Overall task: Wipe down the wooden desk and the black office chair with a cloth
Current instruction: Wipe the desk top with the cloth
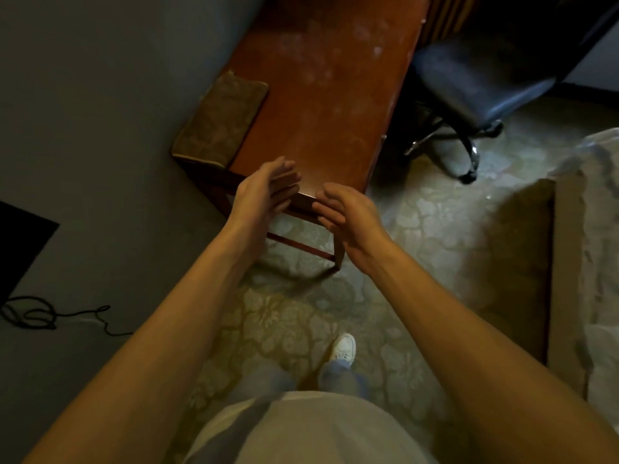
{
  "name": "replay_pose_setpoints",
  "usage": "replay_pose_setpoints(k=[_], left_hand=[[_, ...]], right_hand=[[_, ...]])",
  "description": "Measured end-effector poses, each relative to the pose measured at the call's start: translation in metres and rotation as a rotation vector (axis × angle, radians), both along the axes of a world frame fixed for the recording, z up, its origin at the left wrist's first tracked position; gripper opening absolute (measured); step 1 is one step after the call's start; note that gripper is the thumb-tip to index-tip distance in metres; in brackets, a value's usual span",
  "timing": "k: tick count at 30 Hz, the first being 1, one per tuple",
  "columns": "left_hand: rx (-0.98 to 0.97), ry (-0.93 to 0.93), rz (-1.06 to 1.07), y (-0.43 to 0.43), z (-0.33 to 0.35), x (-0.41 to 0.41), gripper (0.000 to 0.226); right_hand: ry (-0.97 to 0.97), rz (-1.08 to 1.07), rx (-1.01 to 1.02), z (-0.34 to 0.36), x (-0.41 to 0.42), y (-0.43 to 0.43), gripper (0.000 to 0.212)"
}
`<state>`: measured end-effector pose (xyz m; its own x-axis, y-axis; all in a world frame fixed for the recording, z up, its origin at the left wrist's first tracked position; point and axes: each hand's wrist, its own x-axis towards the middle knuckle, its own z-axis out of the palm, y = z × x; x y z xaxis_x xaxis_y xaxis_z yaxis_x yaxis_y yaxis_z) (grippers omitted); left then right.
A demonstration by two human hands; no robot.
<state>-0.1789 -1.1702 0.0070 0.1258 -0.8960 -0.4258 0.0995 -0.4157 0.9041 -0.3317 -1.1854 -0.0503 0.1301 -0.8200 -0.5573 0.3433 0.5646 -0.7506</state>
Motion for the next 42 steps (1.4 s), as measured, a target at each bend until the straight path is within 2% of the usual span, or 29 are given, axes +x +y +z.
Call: replay_pose_setpoints(k=[3,9,15,24,33,36,42], left_hand=[[0.006,0.005,0.055,-0.022,-0.004,0.009,0.030],[0.019,0.025,0.082,-0.073,-0.013,0.036,0.032],[-0.017,-0.014,-0.007,-0.150,-0.016,0.076,0.030],[0.021,0.060,-0.107,-0.264,-0.010,0.153,0.036],[0.063,0.100,-0.145,-0.308,-0.035,0.168,0.033],[0.094,0.091,-0.118,-0.321,-0.051,0.172,0.034],[0.121,0.046,0.035,-0.350,-0.072,0.193,0.019]], right_hand=[[-0.009,0.030,0.005,-0.002,0.011,-0.025,0.020],[0.010,0.055,0.038,-0.007,0.035,-0.070,0.010],[0.075,0.018,0.049,-0.021,0.076,-0.126,0.014],[0.146,-0.104,0.028,-0.012,0.132,-0.215,0.012],[0.166,-0.168,0.014,-0.005,0.163,-0.265,0.012],[0.165,-0.177,0.038,-0.011,0.170,-0.281,0.012],[0.148,-0.150,0.078,-0.021,0.181,-0.319,0.010]])
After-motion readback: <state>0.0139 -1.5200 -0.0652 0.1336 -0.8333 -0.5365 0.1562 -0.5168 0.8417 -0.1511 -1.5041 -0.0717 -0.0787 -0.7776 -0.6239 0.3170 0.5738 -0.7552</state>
